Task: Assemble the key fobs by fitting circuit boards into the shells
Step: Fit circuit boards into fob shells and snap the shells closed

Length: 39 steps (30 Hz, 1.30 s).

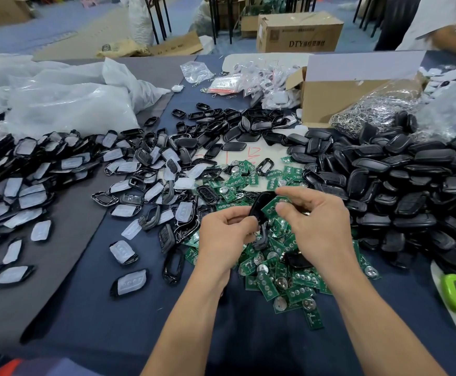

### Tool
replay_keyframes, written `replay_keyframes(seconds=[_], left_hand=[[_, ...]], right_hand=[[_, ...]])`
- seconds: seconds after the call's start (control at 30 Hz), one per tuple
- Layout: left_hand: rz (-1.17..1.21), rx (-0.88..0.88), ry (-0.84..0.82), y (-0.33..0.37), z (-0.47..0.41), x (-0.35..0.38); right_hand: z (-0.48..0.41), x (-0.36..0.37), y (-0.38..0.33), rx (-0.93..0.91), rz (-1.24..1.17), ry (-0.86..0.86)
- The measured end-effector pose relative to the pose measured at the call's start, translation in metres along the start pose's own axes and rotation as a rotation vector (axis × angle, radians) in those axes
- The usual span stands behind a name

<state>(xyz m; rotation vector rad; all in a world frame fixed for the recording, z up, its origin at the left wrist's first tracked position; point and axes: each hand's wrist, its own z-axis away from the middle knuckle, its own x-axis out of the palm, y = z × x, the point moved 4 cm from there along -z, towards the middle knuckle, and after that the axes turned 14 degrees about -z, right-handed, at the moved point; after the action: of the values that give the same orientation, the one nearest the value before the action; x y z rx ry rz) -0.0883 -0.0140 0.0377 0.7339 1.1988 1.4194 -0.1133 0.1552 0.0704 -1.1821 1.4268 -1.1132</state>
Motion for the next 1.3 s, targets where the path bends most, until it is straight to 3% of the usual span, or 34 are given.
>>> replay_keyframes(seconds=[0.73, 1.13, 1.3], left_hand=[[-0.073, 0.065, -0.096, -0.006, 0.001, -0.002], [-0.032, 0.036, 0.079, -0.009, 0.000, 0.003], [0.027, 0.025, 0.113, -0.006, 0.002, 0.001]], right_hand=[[-0.004, 0.005, 0.002, 0.030, 0.221, -0.040], [0.011, 0.015, -0.007, -0.038, 0.378, 0.088], [0.016, 0.012, 0.000, -0.007, 0.229, 0.152]])
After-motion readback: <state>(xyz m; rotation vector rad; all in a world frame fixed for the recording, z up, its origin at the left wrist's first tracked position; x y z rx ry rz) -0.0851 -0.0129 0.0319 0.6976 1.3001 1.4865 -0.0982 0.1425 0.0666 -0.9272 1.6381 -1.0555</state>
